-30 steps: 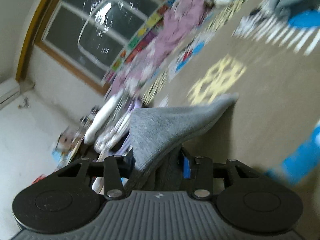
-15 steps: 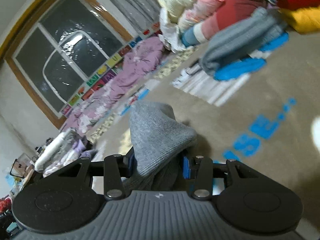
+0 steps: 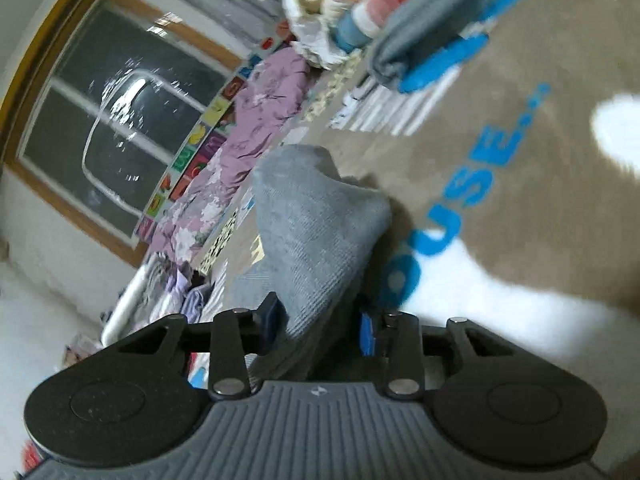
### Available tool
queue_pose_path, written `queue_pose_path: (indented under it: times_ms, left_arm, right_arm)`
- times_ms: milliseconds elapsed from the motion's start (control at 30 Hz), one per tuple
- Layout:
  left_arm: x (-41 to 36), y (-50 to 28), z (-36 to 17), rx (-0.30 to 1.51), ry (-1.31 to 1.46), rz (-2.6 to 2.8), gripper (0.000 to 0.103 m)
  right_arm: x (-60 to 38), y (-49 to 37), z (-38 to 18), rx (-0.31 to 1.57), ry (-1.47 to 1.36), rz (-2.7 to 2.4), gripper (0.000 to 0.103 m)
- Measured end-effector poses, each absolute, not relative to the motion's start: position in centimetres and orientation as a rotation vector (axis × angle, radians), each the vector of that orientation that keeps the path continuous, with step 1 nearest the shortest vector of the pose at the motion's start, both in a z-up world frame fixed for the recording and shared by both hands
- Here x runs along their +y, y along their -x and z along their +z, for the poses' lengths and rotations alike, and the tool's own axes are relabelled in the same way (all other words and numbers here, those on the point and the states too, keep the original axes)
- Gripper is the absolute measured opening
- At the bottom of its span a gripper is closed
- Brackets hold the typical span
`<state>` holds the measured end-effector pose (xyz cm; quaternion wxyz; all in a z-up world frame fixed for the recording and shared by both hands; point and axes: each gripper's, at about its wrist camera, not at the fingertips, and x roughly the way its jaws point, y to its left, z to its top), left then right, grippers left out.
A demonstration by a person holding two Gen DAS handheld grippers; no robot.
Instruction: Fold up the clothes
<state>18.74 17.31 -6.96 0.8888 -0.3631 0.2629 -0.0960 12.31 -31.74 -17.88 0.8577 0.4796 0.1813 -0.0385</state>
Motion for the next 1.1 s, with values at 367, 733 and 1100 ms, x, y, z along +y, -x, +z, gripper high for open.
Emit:
queue_pose_path:
  times_ms: [367, 733, 1100]
  left_arm:
    - [19.9, -18.2, -5.5, 0.489, 0.795, -0.182, 0.000]
    - [19.2, -17.9, -7.0, 0.643, 0.715, -0.054, 0.067]
    - [13.4, -22.1, -6.9, 0.600, 0.525, -0.149, 0.000]
  right_arm:
    - [-32.7, -15.0, -16.6, 0.392, -0.987, -0.107, 0.097]
    - [-30.6, -17.2, -16.6, 0.438, -0.895, -0.082, 0.068]
    - [-30.6, -18.5, -16.5, 0.387, -0.993, -0.028, 0.031]
